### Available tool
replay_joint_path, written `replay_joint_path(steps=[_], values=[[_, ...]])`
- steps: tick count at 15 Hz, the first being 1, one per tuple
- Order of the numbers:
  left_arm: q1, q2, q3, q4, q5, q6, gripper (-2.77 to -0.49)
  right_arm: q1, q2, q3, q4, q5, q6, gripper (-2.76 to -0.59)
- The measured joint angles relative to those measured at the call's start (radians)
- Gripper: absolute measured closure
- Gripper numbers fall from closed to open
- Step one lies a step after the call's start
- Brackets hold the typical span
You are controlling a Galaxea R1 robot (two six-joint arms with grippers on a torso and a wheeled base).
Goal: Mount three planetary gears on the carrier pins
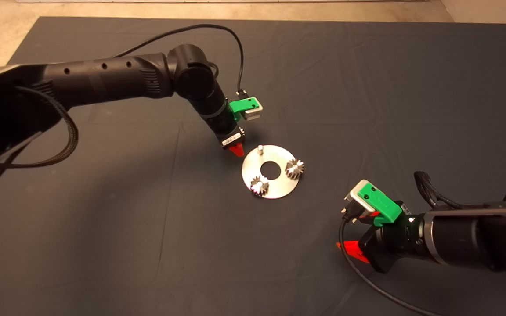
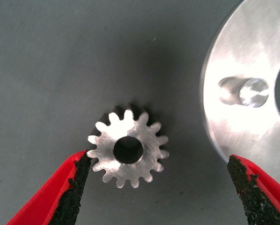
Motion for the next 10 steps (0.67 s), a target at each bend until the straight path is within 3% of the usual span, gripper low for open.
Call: replay_joint_path(steps=[6, 10], values=[[0.000, -0.001, -0.016, -0.009, -0.011, 0.032, -2.04, 0.016, 0.003, 0.000, 0.005, -0.001, 0.000, -1.89], [0.000, 0.000, -0.039, -0.012, -0.031, 0.063, -2.04, 0.017, 0.003, 0.000, 0.007, 0.000, 0.000, -1.89]])
